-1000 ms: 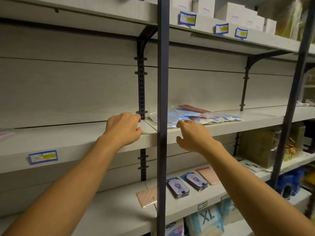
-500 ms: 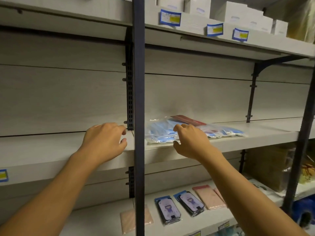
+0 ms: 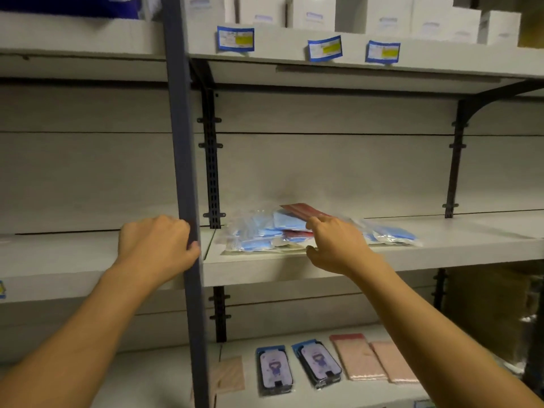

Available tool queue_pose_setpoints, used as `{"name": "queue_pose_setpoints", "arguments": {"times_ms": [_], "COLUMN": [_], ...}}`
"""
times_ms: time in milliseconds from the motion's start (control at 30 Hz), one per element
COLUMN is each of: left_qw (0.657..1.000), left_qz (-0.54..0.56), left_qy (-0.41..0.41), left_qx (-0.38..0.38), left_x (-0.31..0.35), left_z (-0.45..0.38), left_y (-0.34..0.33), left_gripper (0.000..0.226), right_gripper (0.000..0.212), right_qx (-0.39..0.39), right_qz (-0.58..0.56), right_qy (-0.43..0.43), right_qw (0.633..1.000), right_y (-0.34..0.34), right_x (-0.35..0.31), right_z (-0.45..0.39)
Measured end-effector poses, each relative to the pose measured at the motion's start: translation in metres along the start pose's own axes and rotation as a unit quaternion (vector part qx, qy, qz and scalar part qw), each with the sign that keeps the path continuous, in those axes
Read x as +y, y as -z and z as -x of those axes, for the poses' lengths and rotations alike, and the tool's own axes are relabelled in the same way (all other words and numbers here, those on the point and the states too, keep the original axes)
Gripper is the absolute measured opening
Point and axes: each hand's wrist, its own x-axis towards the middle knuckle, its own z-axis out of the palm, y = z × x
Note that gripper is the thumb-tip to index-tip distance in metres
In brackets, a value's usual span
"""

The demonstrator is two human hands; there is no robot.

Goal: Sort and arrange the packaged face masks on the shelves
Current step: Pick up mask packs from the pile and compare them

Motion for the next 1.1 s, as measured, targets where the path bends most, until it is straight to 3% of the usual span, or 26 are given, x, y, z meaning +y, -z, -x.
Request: {"name": "queue_pose_setpoints", "arguments": {"times_ms": [467,933,1100], "left_qw": [0.995,0.987,0.979], "left_qz": [0.086,0.157,0.191], "left_qy": [-0.041,-0.029,-0.033], "left_qx": [-0.012,-0.023,-0.069], "left_x": [0.088,0.114,0.129], "left_z": [-0.021,-0.119,-0.166], "left_y": [0.013,-0.047,-0.075], "left_gripper": [0.032,0.026,0.021], "right_gripper": [0.046,0.046,0.04], "right_qx": [0.013,0.026,0.024], "right_qz": [-0.02,-0.038,-0.084], "right_qy": [0.032,0.021,0.022], "right_qw": [0.999,0.999,0.996], "right_y": [-0.007,-0.036,-0.059], "right_x": [0.066,0.1,0.102], "right_z": [-0.004,-0.09,-0.125]}}
